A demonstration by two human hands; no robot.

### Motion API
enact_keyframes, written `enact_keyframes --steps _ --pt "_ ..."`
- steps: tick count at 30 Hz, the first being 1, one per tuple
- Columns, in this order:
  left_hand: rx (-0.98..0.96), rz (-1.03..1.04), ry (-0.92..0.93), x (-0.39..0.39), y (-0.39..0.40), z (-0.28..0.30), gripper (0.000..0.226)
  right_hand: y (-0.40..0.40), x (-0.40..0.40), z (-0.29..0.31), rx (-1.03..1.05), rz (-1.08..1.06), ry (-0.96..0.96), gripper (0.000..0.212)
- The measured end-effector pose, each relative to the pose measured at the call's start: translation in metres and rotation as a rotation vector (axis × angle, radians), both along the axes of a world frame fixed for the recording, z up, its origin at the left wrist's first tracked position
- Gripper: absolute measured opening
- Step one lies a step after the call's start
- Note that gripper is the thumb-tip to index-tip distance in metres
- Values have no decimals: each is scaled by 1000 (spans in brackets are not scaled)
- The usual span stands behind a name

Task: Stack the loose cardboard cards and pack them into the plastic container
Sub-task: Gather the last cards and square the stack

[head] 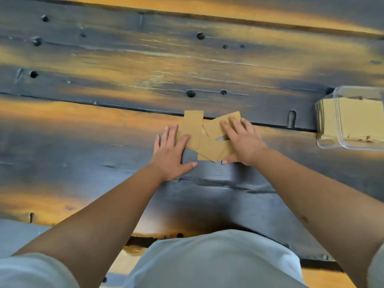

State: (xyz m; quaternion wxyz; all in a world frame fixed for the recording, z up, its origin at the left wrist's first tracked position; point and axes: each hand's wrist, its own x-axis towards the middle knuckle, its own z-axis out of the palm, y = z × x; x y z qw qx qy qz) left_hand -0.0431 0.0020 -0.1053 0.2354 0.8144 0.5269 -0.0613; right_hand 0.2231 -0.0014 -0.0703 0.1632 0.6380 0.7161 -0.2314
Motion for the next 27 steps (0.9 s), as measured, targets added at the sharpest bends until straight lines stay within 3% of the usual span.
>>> enact_keyframes --steps 7,14,20,27 --pt "60 -111 -147 5 16 -2 81 6 -1 -3 67 18 143 116" --pt "89 -98 -147 30 17 -7 81 -22 -8 -6 26 -56 281 103" --pt "-29 36 -112 53 4 0 90 -49 -26 -12 40 -252 361 107" --pt "-308 431 -397 72 -14 29 81 -45 -35 -10 97 -364 284 110"
